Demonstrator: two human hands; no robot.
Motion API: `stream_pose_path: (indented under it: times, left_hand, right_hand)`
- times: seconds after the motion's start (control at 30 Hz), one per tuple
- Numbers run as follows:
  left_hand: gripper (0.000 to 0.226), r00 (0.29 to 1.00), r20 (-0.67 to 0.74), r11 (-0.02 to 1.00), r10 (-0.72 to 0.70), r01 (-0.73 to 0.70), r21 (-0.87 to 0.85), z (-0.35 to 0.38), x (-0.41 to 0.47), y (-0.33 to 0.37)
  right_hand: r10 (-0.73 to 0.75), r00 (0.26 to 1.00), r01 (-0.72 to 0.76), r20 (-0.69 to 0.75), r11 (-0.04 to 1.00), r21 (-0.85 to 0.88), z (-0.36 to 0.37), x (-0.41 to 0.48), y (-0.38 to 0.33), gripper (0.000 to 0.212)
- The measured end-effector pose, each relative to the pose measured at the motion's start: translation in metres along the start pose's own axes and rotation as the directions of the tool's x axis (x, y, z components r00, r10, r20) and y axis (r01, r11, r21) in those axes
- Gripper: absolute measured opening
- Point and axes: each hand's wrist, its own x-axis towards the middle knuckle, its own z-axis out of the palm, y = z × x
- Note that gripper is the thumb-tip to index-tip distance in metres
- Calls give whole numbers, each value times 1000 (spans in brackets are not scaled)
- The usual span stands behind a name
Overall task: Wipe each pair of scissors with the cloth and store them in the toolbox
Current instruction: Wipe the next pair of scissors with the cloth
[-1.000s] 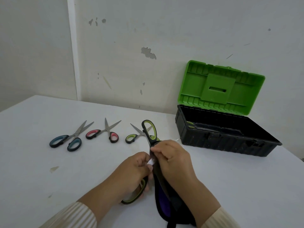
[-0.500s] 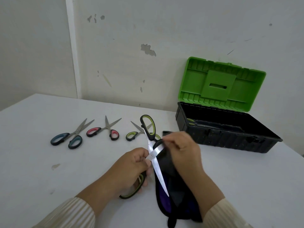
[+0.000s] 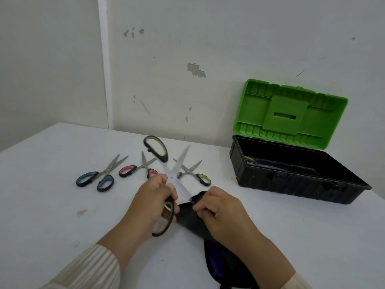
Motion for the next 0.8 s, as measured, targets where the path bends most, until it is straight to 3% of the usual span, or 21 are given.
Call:
stream_pose_path:
  times: [0.1,0.2,0.27,0.37,0.47,0.53,0.67,0.8]
  left_hand:
    - [18,988,-156,990,-17,-5,-139,-10,10,1]
    - [22,980,-195,964,-34,-19,-266,-8,12,-1]
    - [22,983,-181,948,-30,-30,-317,-1,9,-4]
    - [18,995,-94,886,-30,-17,-463,10,6,-6]
    - [13,999,10,810,-42,40,-585,15,2,-5]
    - [14,997,52,777,-55,75,-625,15,0,-4]
    - [21,987,98,777,-127,161,-608,7,7,-4]
    - [25,967,-16,650,-252,157,-743,-15,24,-6]
  right_hand:
    - [18,1000,-18,6,995,-93,-2,-2,0,20]
    - [103,995,-103,-2,994,-28,2,1,-18,25]
    - [224,973,-228,64,971,74,10,4,-32,28]
    - [431,887,-462,164,835,300,21,4,-37,33]
    - [442,886,-462,141,813,354,17,5,-34,6]
    - [425,891,-453,160,823,343,15,3,-32,13]
    - [520,826,-558,216,706,436,5,4,-27,17]
    - [569,775,-620,274,600,506,-6,2,-20,21]
